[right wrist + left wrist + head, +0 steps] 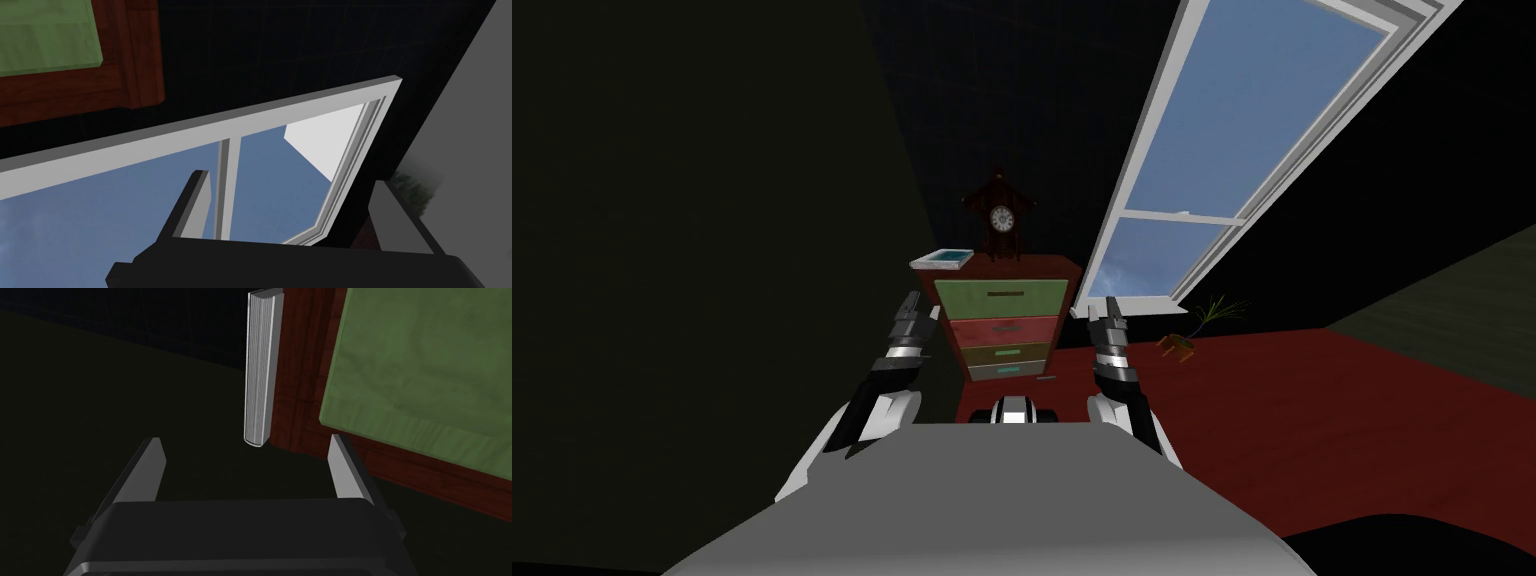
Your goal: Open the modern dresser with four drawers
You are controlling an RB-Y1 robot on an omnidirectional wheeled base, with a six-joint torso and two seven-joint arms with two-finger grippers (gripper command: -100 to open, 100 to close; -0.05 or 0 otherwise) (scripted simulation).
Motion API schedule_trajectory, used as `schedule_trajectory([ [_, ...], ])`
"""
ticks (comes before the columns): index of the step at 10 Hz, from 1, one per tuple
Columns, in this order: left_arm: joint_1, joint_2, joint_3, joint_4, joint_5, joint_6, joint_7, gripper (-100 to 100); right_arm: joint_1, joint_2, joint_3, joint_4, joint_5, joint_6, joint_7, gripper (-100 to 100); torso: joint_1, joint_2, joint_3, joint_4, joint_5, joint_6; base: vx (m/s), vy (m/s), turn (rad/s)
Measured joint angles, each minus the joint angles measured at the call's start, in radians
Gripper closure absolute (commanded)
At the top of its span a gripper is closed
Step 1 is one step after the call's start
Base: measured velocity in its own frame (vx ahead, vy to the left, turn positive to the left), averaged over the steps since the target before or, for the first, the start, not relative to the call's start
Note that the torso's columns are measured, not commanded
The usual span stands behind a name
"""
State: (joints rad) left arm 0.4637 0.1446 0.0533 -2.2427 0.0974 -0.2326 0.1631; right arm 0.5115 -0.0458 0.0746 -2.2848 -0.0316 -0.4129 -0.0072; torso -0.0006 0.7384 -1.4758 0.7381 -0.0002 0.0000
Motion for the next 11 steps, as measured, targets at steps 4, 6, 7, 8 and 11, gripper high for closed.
schedule_trajectory([
  [4,0.002,-0.02,-0.004,-0.009,0.012,0.082,0.004,-100,0.0,0.0,0.0,0.0,0.0,0.0,0.0,0,0.001,-0.001,-0.001,0.0,0.0,0.0,0.059,-0.085,0.005],
  [6,-0.001,-0.023,-0.003,-0.009,0.022,0.13,0.008,-100,0.0,0.0,0.0,0.0,0.0,0.0,0.0,0,-0.001,-0.001,-0.001,0.0,0.0,0.0,0.071,-0.113,0.005],
  [7,0.003,-0.024,-0.006,-0.014,0.025,0.154,0.009,-100,0.0,0.0,0.0,0.0,0.0,0.0,0.0,0,-0.001,-0.001,0.0,0.0,0.0,0.0,0.077,-0.11,0.008],
  [8,0.002,-0.02,-0.005,-0.014,0.03,0.179,0.011,-100,0.0,0.0,0.0,0.0,0.0,0.0,0.0,0,0.001,-0.001,0.0,0.0,0.0,0.0,0.071,-0.119,0.004],
  [11,0.008,-0.018,-0.009,-0.016,0.042,0.24,0.016,-100,0.0,0.0,0.0,0.0,0.0,0.0,0.0,0,0.002,0.0,0.0,0.0,0.001,0.0,0.058,-0.093,0.005],
])
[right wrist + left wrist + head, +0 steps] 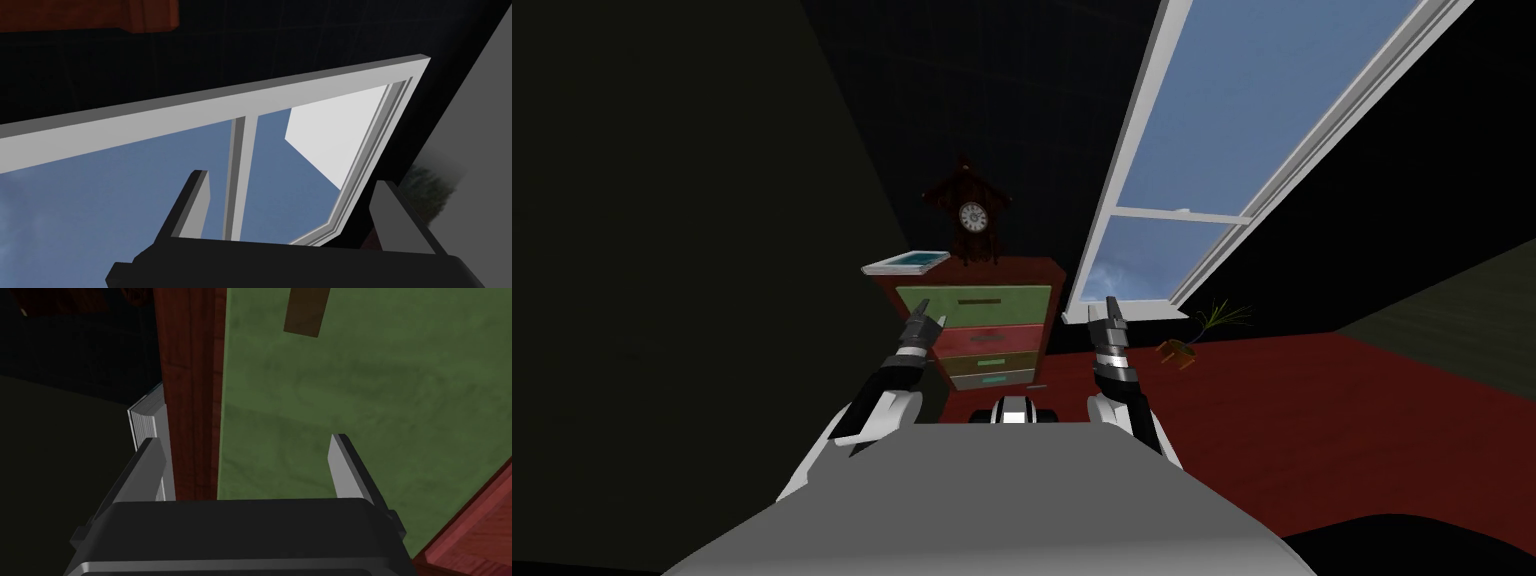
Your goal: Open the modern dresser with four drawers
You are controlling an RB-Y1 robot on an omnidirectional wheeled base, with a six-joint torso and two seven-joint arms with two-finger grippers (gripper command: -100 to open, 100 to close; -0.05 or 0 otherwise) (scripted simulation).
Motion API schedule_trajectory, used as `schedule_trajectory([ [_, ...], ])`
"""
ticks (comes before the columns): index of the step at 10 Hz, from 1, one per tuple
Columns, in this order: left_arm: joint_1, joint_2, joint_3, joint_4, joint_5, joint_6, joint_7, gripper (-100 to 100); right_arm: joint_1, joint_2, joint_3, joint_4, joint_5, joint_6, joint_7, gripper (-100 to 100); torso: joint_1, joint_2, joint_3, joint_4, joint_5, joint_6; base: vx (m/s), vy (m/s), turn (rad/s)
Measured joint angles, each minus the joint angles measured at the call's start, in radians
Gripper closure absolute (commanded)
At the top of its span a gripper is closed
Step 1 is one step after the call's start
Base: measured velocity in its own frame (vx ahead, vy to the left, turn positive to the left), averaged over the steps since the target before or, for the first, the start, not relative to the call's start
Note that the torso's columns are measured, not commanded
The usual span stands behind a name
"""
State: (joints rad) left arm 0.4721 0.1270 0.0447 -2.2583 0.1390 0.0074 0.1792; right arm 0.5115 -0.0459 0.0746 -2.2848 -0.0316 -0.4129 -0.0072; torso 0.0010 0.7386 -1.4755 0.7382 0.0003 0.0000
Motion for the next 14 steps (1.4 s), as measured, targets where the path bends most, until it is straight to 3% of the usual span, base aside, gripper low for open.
schedule_trajectory([
  [5,-0.001,-0.016,0.001,-0.005,0.019,0.103,0.008,-100,0.0,0.0,0.0,0.0,0.0,0.0,0.0,0,-0.001,-0.001,0.0,0.0,-0.001,0.0,0.059,-0.086,0.004],
  [7,0.0,-0.043,-0.002,-0.008,0.024,0.144,0.009,-100,0.0,0.0,0.0,0.0,0.0,0.0,0.0,0,0.0,-0.001,0.0,0.0,0.0,0.0,0.043,-0.057,0.004],
  [9,0.007,-0.043,0.0,-0.023,0.026,0.155,0.01,-100,0.0,0.0,0.0,0.0,0.0,0.0,0.0,0,0.002,-0.002,-0.001,0.0,0.001,0.0,0.074,-0.005,-0.006],
  [10,0.008,-0.042,0.001,-0.025,0.026,0.158,0.011,100,0.0,0.0,0.0,0.0,0.0,0.0,0.0,0,0.001,-0.001,-0.001,0.0,0.0,0.0,0.008,0.0,0.001],
  [14,0.026,-0.037,-0.006,-0.05,0.028,0.161,0.012,100,-0.001,0.0,0.0,0.0,0.0,0.0,0.0,0,-0.002,0.005,0.004,0.002,-0.001,0.0,-0.184,-0.03,0.022],
])
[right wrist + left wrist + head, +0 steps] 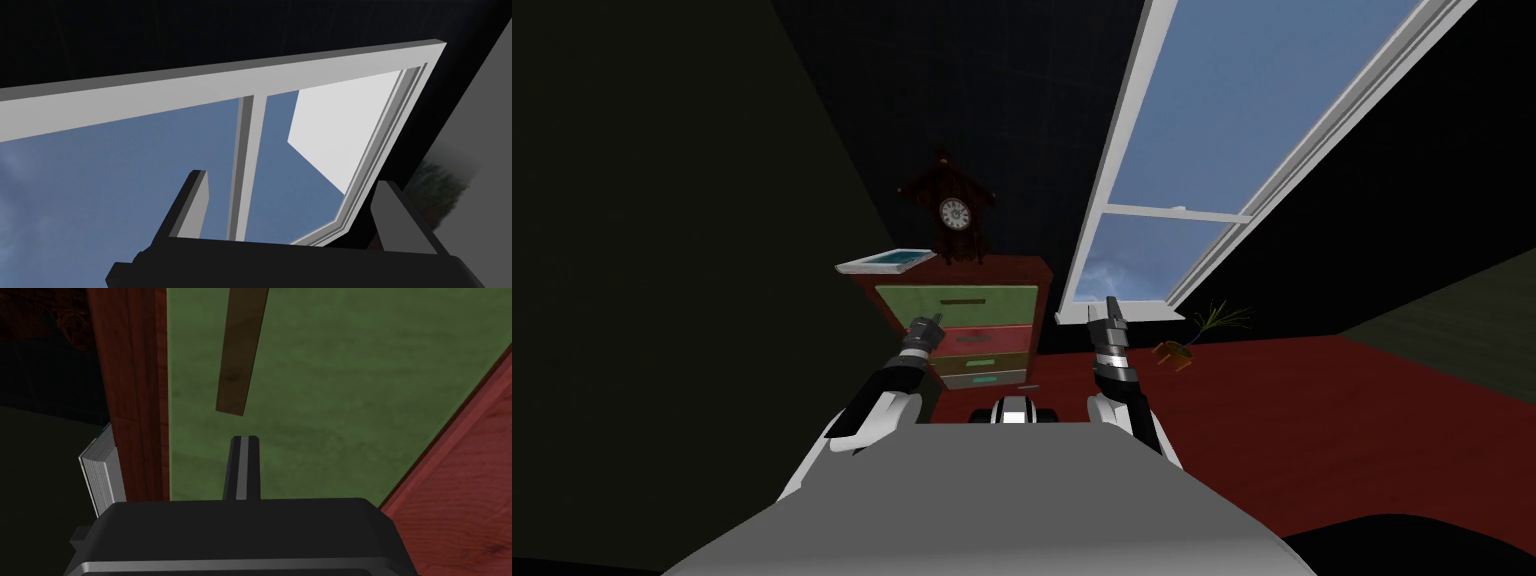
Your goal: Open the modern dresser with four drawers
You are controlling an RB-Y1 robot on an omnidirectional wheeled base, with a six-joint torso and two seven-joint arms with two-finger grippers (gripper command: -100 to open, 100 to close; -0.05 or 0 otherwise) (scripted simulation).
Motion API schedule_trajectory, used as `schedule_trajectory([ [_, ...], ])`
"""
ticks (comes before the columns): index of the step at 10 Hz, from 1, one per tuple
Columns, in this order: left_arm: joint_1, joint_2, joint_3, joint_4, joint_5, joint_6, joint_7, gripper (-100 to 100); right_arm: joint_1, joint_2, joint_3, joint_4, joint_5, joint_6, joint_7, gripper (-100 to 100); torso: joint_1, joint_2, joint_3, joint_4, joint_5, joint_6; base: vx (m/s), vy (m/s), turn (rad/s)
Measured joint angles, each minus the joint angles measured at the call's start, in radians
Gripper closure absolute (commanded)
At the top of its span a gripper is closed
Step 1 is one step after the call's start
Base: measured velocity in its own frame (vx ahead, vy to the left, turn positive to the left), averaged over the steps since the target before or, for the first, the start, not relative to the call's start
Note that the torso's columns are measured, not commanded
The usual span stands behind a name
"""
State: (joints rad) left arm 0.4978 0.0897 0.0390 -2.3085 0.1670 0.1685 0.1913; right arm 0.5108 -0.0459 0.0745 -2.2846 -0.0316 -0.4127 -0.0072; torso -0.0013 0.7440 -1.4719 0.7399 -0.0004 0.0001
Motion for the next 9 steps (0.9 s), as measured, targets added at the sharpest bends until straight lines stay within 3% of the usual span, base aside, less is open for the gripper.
schedule_trajectory([
  [1,0.007,0.003,-0.002,-0.009,0.001,0.002,0.001,100,0.0,0.0,0.0,0.0,0.0,0.0,0.0,0,0.001,-0.005,-0.003,-0.001,0.0,0.0,-0.091,-0.013,0.004],
  [2,0.008,0.003,-0.002,-0.01,0.002,0.002,0.001,-100,0.0,0.0,0.0,0.0,0.0,0.0,0.0,0,0.003,-0.013,-0.008,-0.004,0.001,0.0,0.063,-0.017,-0.008],
  [6,0.021,0.021,0.009,-0.048,0.003,0.043,0.005,-100,0.001,0.0,0.0,0.0,0.0,0.0,0.0,0,0.002,-0.009,-0.006,-0.003,0.001,0.0,0.171,-0.003,-0.003],
  [9,0.03,0.02,0.017,-0.074,0.006,0.067,0.009,-100,0.001,0.0,0.0,0.0,0.0,0.0,0.0,0,0.003,-0.002,-0.001,0.0,0.001,0.0,0.093,0.009,-0.005],
])
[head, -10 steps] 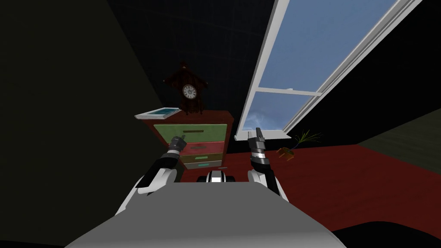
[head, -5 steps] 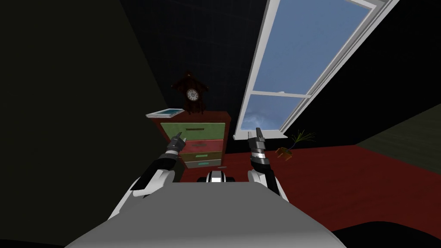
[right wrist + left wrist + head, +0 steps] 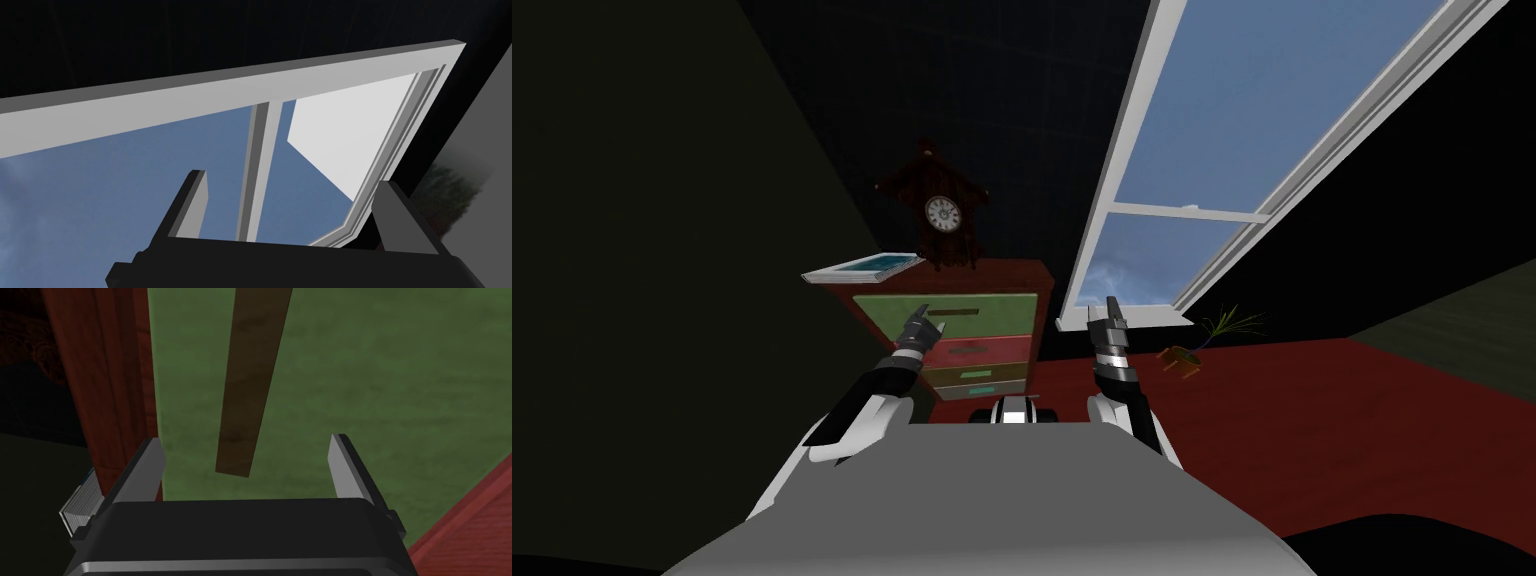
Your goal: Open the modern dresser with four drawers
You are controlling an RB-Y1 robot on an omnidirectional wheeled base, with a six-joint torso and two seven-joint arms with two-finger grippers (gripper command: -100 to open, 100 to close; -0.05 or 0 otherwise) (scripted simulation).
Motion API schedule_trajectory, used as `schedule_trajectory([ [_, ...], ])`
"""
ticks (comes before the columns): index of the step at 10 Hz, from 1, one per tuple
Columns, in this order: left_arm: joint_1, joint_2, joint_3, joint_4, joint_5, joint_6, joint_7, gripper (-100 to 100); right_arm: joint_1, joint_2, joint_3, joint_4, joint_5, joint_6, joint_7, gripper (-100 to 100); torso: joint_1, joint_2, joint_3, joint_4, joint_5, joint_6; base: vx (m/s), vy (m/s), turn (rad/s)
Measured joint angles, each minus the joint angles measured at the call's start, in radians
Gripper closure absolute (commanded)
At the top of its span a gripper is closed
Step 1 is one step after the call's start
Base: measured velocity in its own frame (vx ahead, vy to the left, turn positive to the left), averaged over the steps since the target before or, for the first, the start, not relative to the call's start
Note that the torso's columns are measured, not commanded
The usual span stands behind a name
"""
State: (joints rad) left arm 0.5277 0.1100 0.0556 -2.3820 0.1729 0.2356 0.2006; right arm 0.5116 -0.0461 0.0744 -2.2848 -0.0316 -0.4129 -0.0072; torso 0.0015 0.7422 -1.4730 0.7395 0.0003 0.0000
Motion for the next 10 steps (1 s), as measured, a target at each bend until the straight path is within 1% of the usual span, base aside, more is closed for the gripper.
schedule_trajectory([
  [1,0.0,0.0,0.001,-0.002,0.0,0.003,0.001,100,0.0,0.0,0.0,0.0,0.0,0.0,0.0,0,-0.001,0.0,-0.001,0.0,0.0,0.0,0.011,0.002,0.001],
  [2,0.0,0.0,0.001,-0.002,0.0,0.003,0.001,100,0.0,0.0,0.0,0.0,0.0,0.0,0.0,0,-0.002,0.0,0.0,0.0,0.0,0.0,-0.089,0.009,0.036],
  [3,0.006,0.004,0.001,-0.016,0.002,-0.001,0.001,100,-0.001,0.0,0.0,0.0,0.0,0.0,0.0,0,-0.001,0.002,0.001,-0.002,0.002,0.0,-0.184,-0.034,0.024],
  [5,0.021,0.008,-0.001,-0.03,0.004,0.002,0.002,100,-0.001,0.0,0.0,0.0,0.0,0.0,0.0,0,-0.005,0.0,0.001,-0.002,0.0,0.002,-0.22,-0.033,0.025],
  [7,0.034,0.012,-0.005,-0.032,0.006,0.006,0.004,100,-0.001,0.0,0.0,0.0,0.0,0.0,0.0,0,-0.002,-0.009,-0.006,-0.001,-0.001,0.001,-0.139,-0.008,0.01],
  [9,0.043,0.016,-0.008,-0.042,0.009,0.005,0.004,100,-0.001,0.0,0.0,0.0,0.0,0.0,0.0,0,-0.002,-0.004,-0.003,-0.002,0.0,0.001,-0.202,-0.03,0.027],
  [10,0.05,0.019,-0.01,-0.047,0.009,0.002,0.004,-100,-0.001,0.0,0.0,0.0,0.0,0.0,0.0,0,-0.005,-0.003,-0.002,-0.003,0.0,0.002,-0.091,-0.033,0.039],
])
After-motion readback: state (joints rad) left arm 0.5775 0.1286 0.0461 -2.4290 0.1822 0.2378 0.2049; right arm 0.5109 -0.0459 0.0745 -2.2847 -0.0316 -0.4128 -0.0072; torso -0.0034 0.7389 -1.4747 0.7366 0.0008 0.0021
